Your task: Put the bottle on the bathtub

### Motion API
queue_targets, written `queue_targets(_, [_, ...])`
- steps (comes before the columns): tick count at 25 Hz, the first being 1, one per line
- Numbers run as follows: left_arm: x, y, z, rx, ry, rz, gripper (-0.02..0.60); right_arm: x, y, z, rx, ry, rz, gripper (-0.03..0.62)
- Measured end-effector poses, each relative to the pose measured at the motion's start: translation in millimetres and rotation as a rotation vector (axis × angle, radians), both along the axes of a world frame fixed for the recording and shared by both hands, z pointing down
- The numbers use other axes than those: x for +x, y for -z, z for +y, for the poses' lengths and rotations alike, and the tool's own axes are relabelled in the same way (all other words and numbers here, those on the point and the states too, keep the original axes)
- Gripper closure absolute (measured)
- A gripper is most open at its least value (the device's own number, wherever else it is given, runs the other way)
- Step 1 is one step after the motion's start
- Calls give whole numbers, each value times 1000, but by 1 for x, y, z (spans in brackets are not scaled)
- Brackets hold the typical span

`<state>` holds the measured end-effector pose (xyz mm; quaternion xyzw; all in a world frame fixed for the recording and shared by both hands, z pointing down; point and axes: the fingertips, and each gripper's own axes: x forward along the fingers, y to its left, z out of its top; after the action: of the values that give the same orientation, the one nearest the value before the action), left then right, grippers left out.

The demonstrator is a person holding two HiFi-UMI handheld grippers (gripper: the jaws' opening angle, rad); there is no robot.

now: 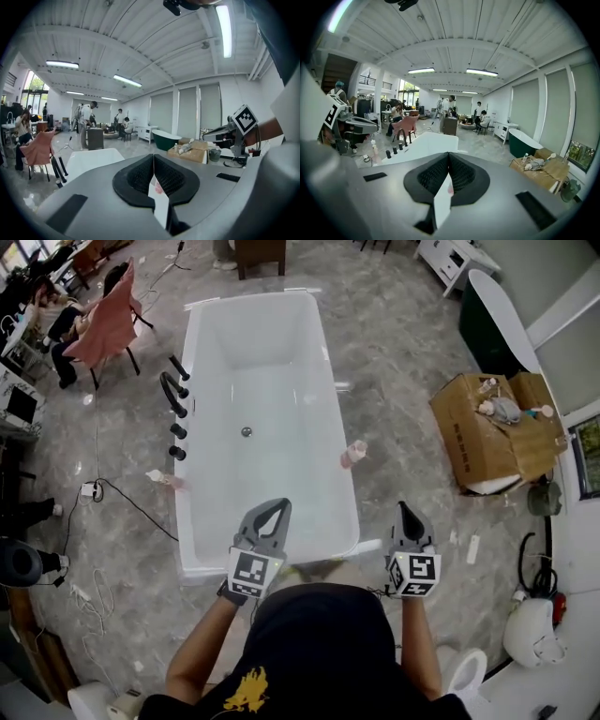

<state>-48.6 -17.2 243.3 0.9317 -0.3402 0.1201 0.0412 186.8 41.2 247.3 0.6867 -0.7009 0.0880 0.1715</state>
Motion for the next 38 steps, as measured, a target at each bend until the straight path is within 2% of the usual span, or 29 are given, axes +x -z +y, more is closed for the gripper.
queue_targets(3, [-4, 1, 1, 25, -14, -23, 563, 2, 1, 12, -9, -30, -13, 592])
queue_targets(6, [-11, 2, 7, -15, 4, -13, 563, 4, 8, 23, -23, -66, -45, 592])
queue_targets(8, [-16, 6, 14, -28, -30, -23, 563, -6, 16, 31, -23, -66, -71, 592])
queue_targets(9, [-14, 8, 19, -3, -85, -49, 563, -12, 19, 34, -23, -55, -80, 592])
queue_targets(11, [0, 7, 22, 101, -213, -145, 563, -19, 16, 35, -29, -24, -89, 592])
queue_targets(12, [10, 9, 17, 151, -249, -182, 563, -20, 10, 33, -37, -9, -92, 592])
queue_targets(13, [19, 15, 9, 182, -260, -187, 563, -19, 4, 30, -48, 1, -88, 592])
queue_targets(17, [40, 57, -17, 152, -202, -41, 563, -14, -11, 13, -54, -16, -98, 592])
queue_targets(20, [37, 59, -17, 148, -144, -21, 563, -18, -14, 1, -46, -4, -102, 592])
queue_targets(24, [21, 25, 6, 27, -54, 17, 563, -15, -9, -1, -27, 15, -77, 592])
queue_targets(26, [15, 2, 24, -30, -41, 15, 563, -8, -9, 1, -26, 19, -60, 592])
queue_targets(29, [4, -26, 43, -84, -38, -45, 563, 7, -12, 1, -21, -2, -62, 592])
queue_targets(32, [1, -30, 37, -87, -21, -75, 563, 22, -11, 1, -6, -28, -93, 592])
queue_targets(35, [11, -23, 26, -73, -23, -61, 563, 32, -11, 0, -5, -26, -103, 592])
queue_targets(38, [19, -27, 30, -91, -44, -60, 563, 33, -12, 0, -19, 2, -97, 592])
